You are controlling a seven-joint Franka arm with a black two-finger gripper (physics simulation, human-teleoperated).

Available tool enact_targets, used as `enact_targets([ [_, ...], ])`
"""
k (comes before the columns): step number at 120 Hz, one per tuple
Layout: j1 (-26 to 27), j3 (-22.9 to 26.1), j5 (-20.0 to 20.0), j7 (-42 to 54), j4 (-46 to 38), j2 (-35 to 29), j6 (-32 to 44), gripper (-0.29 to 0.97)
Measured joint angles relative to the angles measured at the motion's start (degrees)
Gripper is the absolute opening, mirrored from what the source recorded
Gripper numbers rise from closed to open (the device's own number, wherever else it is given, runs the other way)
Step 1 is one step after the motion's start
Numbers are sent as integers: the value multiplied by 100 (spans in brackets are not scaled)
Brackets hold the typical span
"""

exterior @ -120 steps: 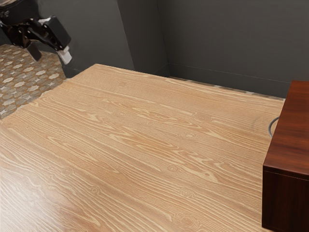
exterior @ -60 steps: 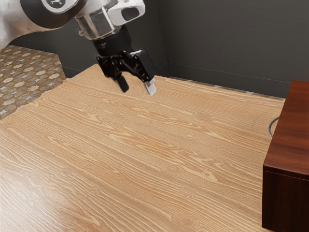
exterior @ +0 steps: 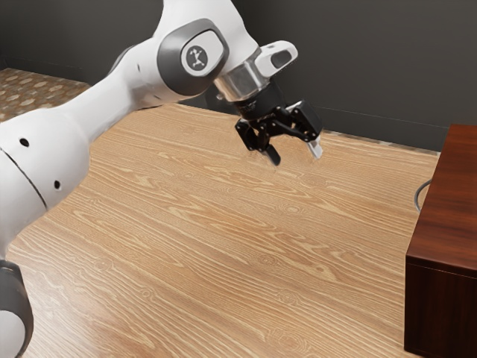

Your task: Pull the drawer handle with one arm to open the drawer

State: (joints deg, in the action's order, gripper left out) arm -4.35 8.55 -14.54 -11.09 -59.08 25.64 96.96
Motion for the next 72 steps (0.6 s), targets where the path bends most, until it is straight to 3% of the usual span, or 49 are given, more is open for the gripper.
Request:
enact_targets([
  [34,20,44,78,-360,665,695,540,63],
  [72,259,669,0,-748,758,891,838,58],
])
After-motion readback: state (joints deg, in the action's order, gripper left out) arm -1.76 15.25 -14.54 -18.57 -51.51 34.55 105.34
